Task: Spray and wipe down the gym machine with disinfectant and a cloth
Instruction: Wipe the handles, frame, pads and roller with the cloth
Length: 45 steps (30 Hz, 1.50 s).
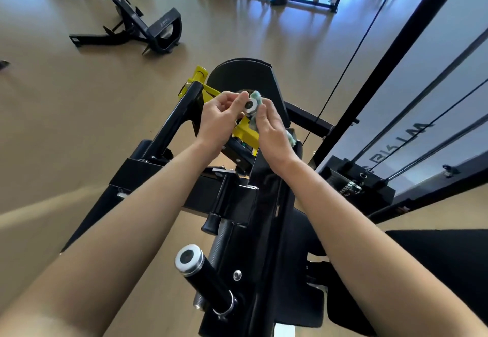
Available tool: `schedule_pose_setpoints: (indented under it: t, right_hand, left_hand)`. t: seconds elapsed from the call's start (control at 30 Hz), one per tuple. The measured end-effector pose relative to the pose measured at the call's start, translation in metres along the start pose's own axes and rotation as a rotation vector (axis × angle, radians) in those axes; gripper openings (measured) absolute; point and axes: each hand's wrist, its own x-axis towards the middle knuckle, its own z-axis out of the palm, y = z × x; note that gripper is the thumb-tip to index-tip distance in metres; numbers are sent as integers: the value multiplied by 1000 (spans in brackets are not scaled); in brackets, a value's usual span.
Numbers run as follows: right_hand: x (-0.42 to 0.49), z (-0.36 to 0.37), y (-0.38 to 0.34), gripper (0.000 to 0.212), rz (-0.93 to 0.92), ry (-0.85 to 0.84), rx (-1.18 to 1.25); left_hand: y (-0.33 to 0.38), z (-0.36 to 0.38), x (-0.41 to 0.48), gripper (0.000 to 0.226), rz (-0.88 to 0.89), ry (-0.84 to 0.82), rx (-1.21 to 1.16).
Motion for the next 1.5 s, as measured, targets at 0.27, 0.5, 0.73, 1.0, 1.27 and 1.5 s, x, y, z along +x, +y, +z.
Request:
schedule_pose_setpoints:
  t: [0.27,0.5,0.73,1.0,1.27,1.5]
  right_hand:
    - [-16,-48,28,29,-13,39,-319]
    - [-27,-25,21,48,-219,282,-400]
    - [-30,-42,26,79,-157,45,-237]
    - [-16,-43,35,33,50,318,-477]
    - [-5,-47,31,8,151,407,-551]
    - [7,-36,11,12,167,275,-98]
  left_hand:
    - [-11,13,-24,33,-136,-1,-9]
    - [-26,21,-32,54,-296,-162,-67]
    - [-45,14,-16,18,-266,-45,-110]
    - [-53,14,3,22,-384,157,-191]
    - [-35,34,2,25,-606,-135,-336]
    - [-21,29,-1,28,-476,-100,-384]
